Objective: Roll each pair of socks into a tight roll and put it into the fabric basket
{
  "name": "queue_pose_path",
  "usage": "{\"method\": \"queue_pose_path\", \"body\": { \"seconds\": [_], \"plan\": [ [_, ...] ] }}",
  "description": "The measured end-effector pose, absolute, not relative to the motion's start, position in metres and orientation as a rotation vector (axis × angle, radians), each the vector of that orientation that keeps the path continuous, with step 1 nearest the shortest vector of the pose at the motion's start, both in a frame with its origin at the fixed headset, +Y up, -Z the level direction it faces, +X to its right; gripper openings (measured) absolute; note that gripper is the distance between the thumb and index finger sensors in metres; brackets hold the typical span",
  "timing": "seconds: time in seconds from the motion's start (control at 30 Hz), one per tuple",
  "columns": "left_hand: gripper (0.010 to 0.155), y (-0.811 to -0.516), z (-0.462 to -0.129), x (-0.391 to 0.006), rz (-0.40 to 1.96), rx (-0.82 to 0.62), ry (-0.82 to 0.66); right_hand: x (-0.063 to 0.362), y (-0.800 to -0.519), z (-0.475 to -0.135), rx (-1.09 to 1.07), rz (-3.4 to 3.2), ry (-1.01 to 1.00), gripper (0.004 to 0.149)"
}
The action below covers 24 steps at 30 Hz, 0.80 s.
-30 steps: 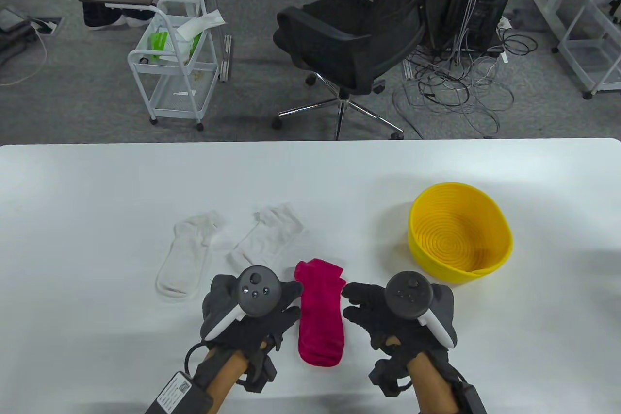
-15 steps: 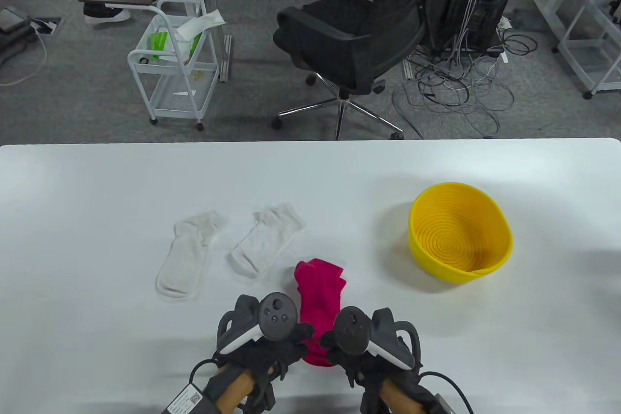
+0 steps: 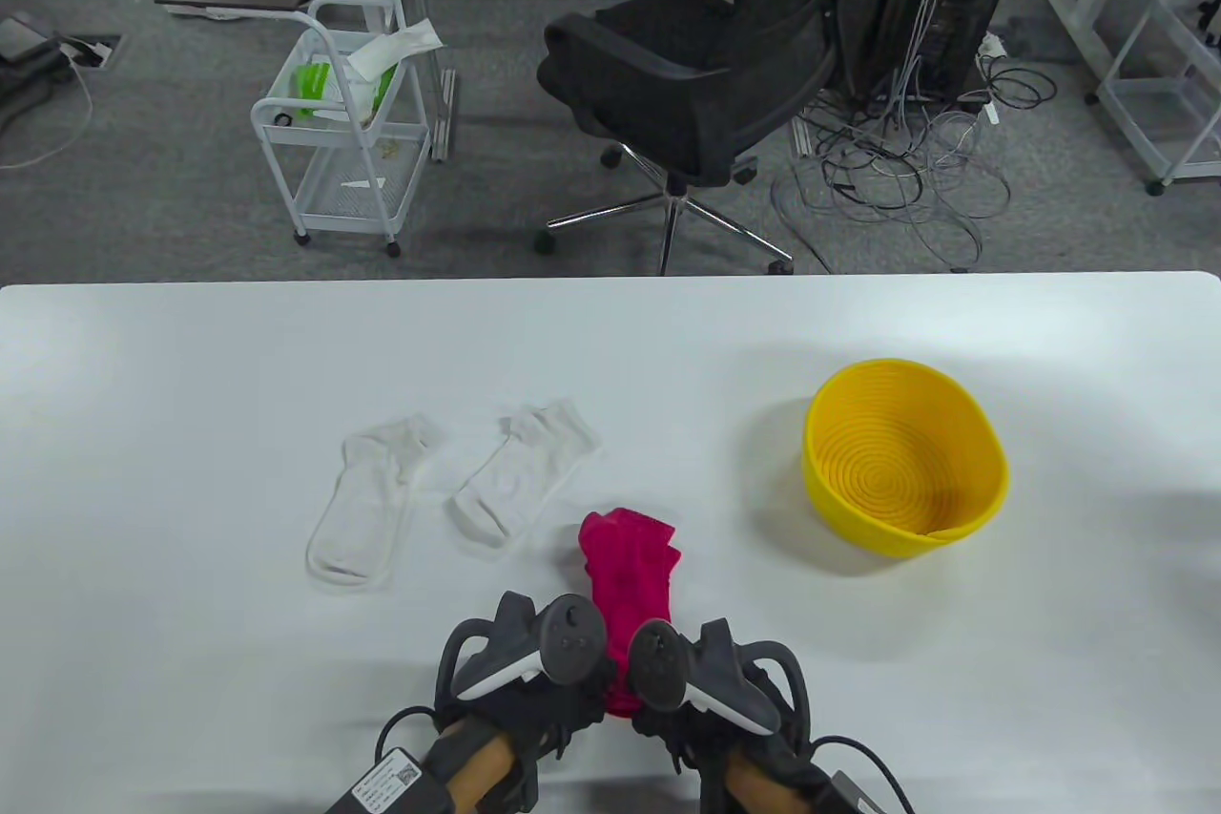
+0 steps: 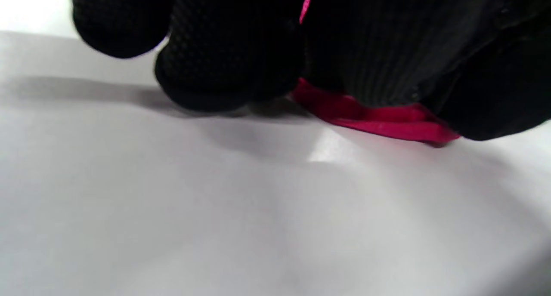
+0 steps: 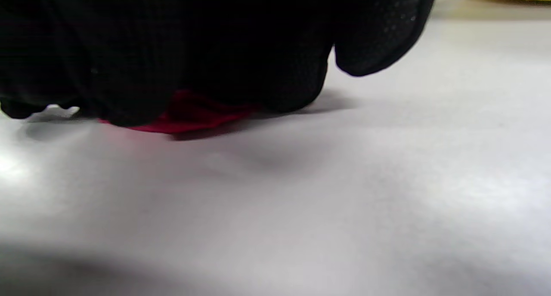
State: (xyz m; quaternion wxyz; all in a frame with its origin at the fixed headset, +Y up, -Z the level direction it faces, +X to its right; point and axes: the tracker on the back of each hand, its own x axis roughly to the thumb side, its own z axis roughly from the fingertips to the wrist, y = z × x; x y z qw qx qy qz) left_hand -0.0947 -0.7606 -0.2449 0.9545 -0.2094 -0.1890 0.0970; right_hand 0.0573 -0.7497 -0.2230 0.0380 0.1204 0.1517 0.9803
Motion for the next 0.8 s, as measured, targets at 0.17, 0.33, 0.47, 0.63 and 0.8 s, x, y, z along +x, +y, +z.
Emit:
{"method": "queue_pose_path", "body": {
  "seconds": [0.17,0.33,0.47,0.63,0.8],
  "plan": [
    [0.053,-0.763,-0.245,-0.091,0.184,-0.406,-0.403,0.052,-0.753,-0.223,0.386,3.059,0.36,0.052],
    [0.051,-0.764,-0.246,-0.087,0.179,-0.377,-0.41,0.055,-0.754,-0.228,0.337,3.025,0.323,0.04],
    [0.043,-0.764,-0.249,-0.082,0.173,-0.342,-0.412,0.058,-0.755,-0.232,0.286,2.975,0.365,0.037],
    [0.039,-0.764,-0.255,-0.081,0.21,-0.341,-0.426,0.064,-0.755,-0.237,0.234,2.91,0.434,0.037],
    [0.04,-0.765,-0.26,-0.084,0.249,-0.383,-0.41,0.08,-0.737,-0.242,0.216,2.8,0.363,0.038]
  ]
}}
